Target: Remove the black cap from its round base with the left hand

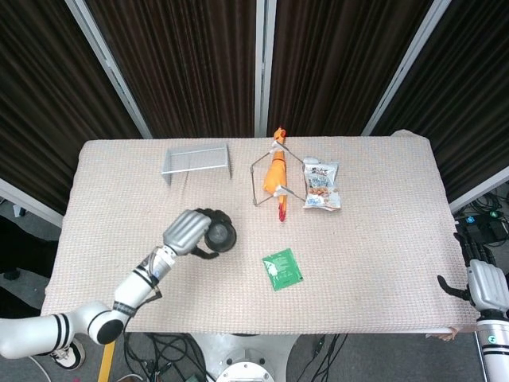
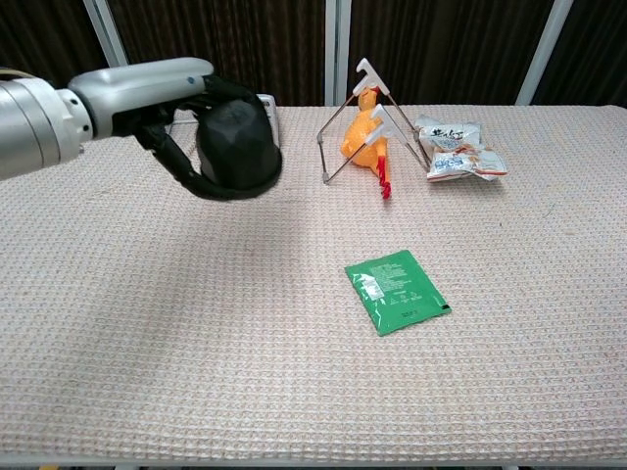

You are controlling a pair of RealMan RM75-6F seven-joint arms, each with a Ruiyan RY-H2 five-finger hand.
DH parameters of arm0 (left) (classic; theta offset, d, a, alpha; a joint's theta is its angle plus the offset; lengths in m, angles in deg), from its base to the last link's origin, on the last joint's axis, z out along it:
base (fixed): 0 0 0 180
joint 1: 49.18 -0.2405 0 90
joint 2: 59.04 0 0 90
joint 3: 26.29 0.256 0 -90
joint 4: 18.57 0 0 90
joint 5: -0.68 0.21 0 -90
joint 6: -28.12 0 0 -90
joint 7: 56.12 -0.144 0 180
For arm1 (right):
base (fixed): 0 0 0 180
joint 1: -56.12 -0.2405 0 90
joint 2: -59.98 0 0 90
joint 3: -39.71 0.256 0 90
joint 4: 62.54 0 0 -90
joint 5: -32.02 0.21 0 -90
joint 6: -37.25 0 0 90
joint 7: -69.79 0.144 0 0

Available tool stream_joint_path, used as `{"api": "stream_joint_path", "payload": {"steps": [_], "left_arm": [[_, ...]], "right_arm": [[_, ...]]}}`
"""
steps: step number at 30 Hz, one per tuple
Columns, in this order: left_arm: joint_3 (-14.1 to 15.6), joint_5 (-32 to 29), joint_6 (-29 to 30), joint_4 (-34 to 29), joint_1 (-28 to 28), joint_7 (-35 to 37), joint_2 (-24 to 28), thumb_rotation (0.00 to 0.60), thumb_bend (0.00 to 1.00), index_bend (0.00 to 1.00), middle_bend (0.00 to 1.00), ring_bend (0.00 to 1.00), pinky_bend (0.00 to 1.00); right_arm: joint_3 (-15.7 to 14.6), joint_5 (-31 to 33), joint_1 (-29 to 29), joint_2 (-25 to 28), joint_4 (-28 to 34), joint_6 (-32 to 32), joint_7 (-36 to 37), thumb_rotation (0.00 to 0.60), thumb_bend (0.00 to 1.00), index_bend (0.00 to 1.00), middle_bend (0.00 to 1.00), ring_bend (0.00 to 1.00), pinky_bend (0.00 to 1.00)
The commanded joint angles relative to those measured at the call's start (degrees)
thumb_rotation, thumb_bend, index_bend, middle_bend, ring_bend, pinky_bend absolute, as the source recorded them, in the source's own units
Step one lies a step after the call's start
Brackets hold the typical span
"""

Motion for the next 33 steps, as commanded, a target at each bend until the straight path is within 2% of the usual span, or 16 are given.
{"api": "stream_joint_path", "payload": {"steps": [1,6,12,16,21,25,33], "left_arm": [[-3.91,-8.60,2.27,10.77,-0.78,0.53,0.52,0.600,0.31,0.48,0.52,0.32,0.36],[-5.40,-11.90,1.18,13.46,-1.05,1.39,2.76,0.600,0.31,0.48,0.52,0.32,0.36],[-1.66,-9.73,-2.24,6.89,-1.76,2.93,3.36,0.600,0.30,0.48,0.52,0.32,0.36],[1.18,-3.82,-0.09,5.51,-3.05,6.44,-0.29,0.600,0.30,0.48,0.52,0.32,0.36],[2.81,-0.27,2.29,10.47,-3.78,8.73,-5.06,0.600,0.30,0.48,0.52,0.32,0.36],[3.68,2.36,5.06,17.41,-4.05,8.63,-9.43,0.600,0.30,0.48,0.52,0.32,0.36],[4.45,0.65,-0.92,28.74,-2.91,11.76,-15.35,0.600,0.30,0.48,0.52,0.32,0.36]], "right_arm": [[0.00,0.01,-0.10,-0.15,-0.12,-0.19,-0.11,0.600,0.20,0.00,0.01,0.00,0.00],[-0.03,-0.02,-0.31,-0.28,0.24,-0.38,-1.00,0.600,0.20,0.00,0.01,0.00,0.00],[-0.14,-0.05,-0.43,-0.44,0.71,-0.52,-1.88,0.600,0.20,0.00,0.01,0.00,0.00],[0.06,-0.16,-0.29,-0.14,1.22,0.09,-1.89,0.600,0.20,0.00,0.01,0.00,0.00],[0.43,0.13,-0.03,0.29,1.23,0.63,-1.42,0.600,0.20,0.00,0.02,0.00,0.00],[0.78,-0.22,0.03,0.85,1.25,1.01,0.13,0.600,0.20,0.00,0.02,0.00,0.00],[1.55,-0.36,-0.06,2.23,2.94,2.17,-0.62,0.600,0.20,0.00,0.02,0.00,0.00]]}}
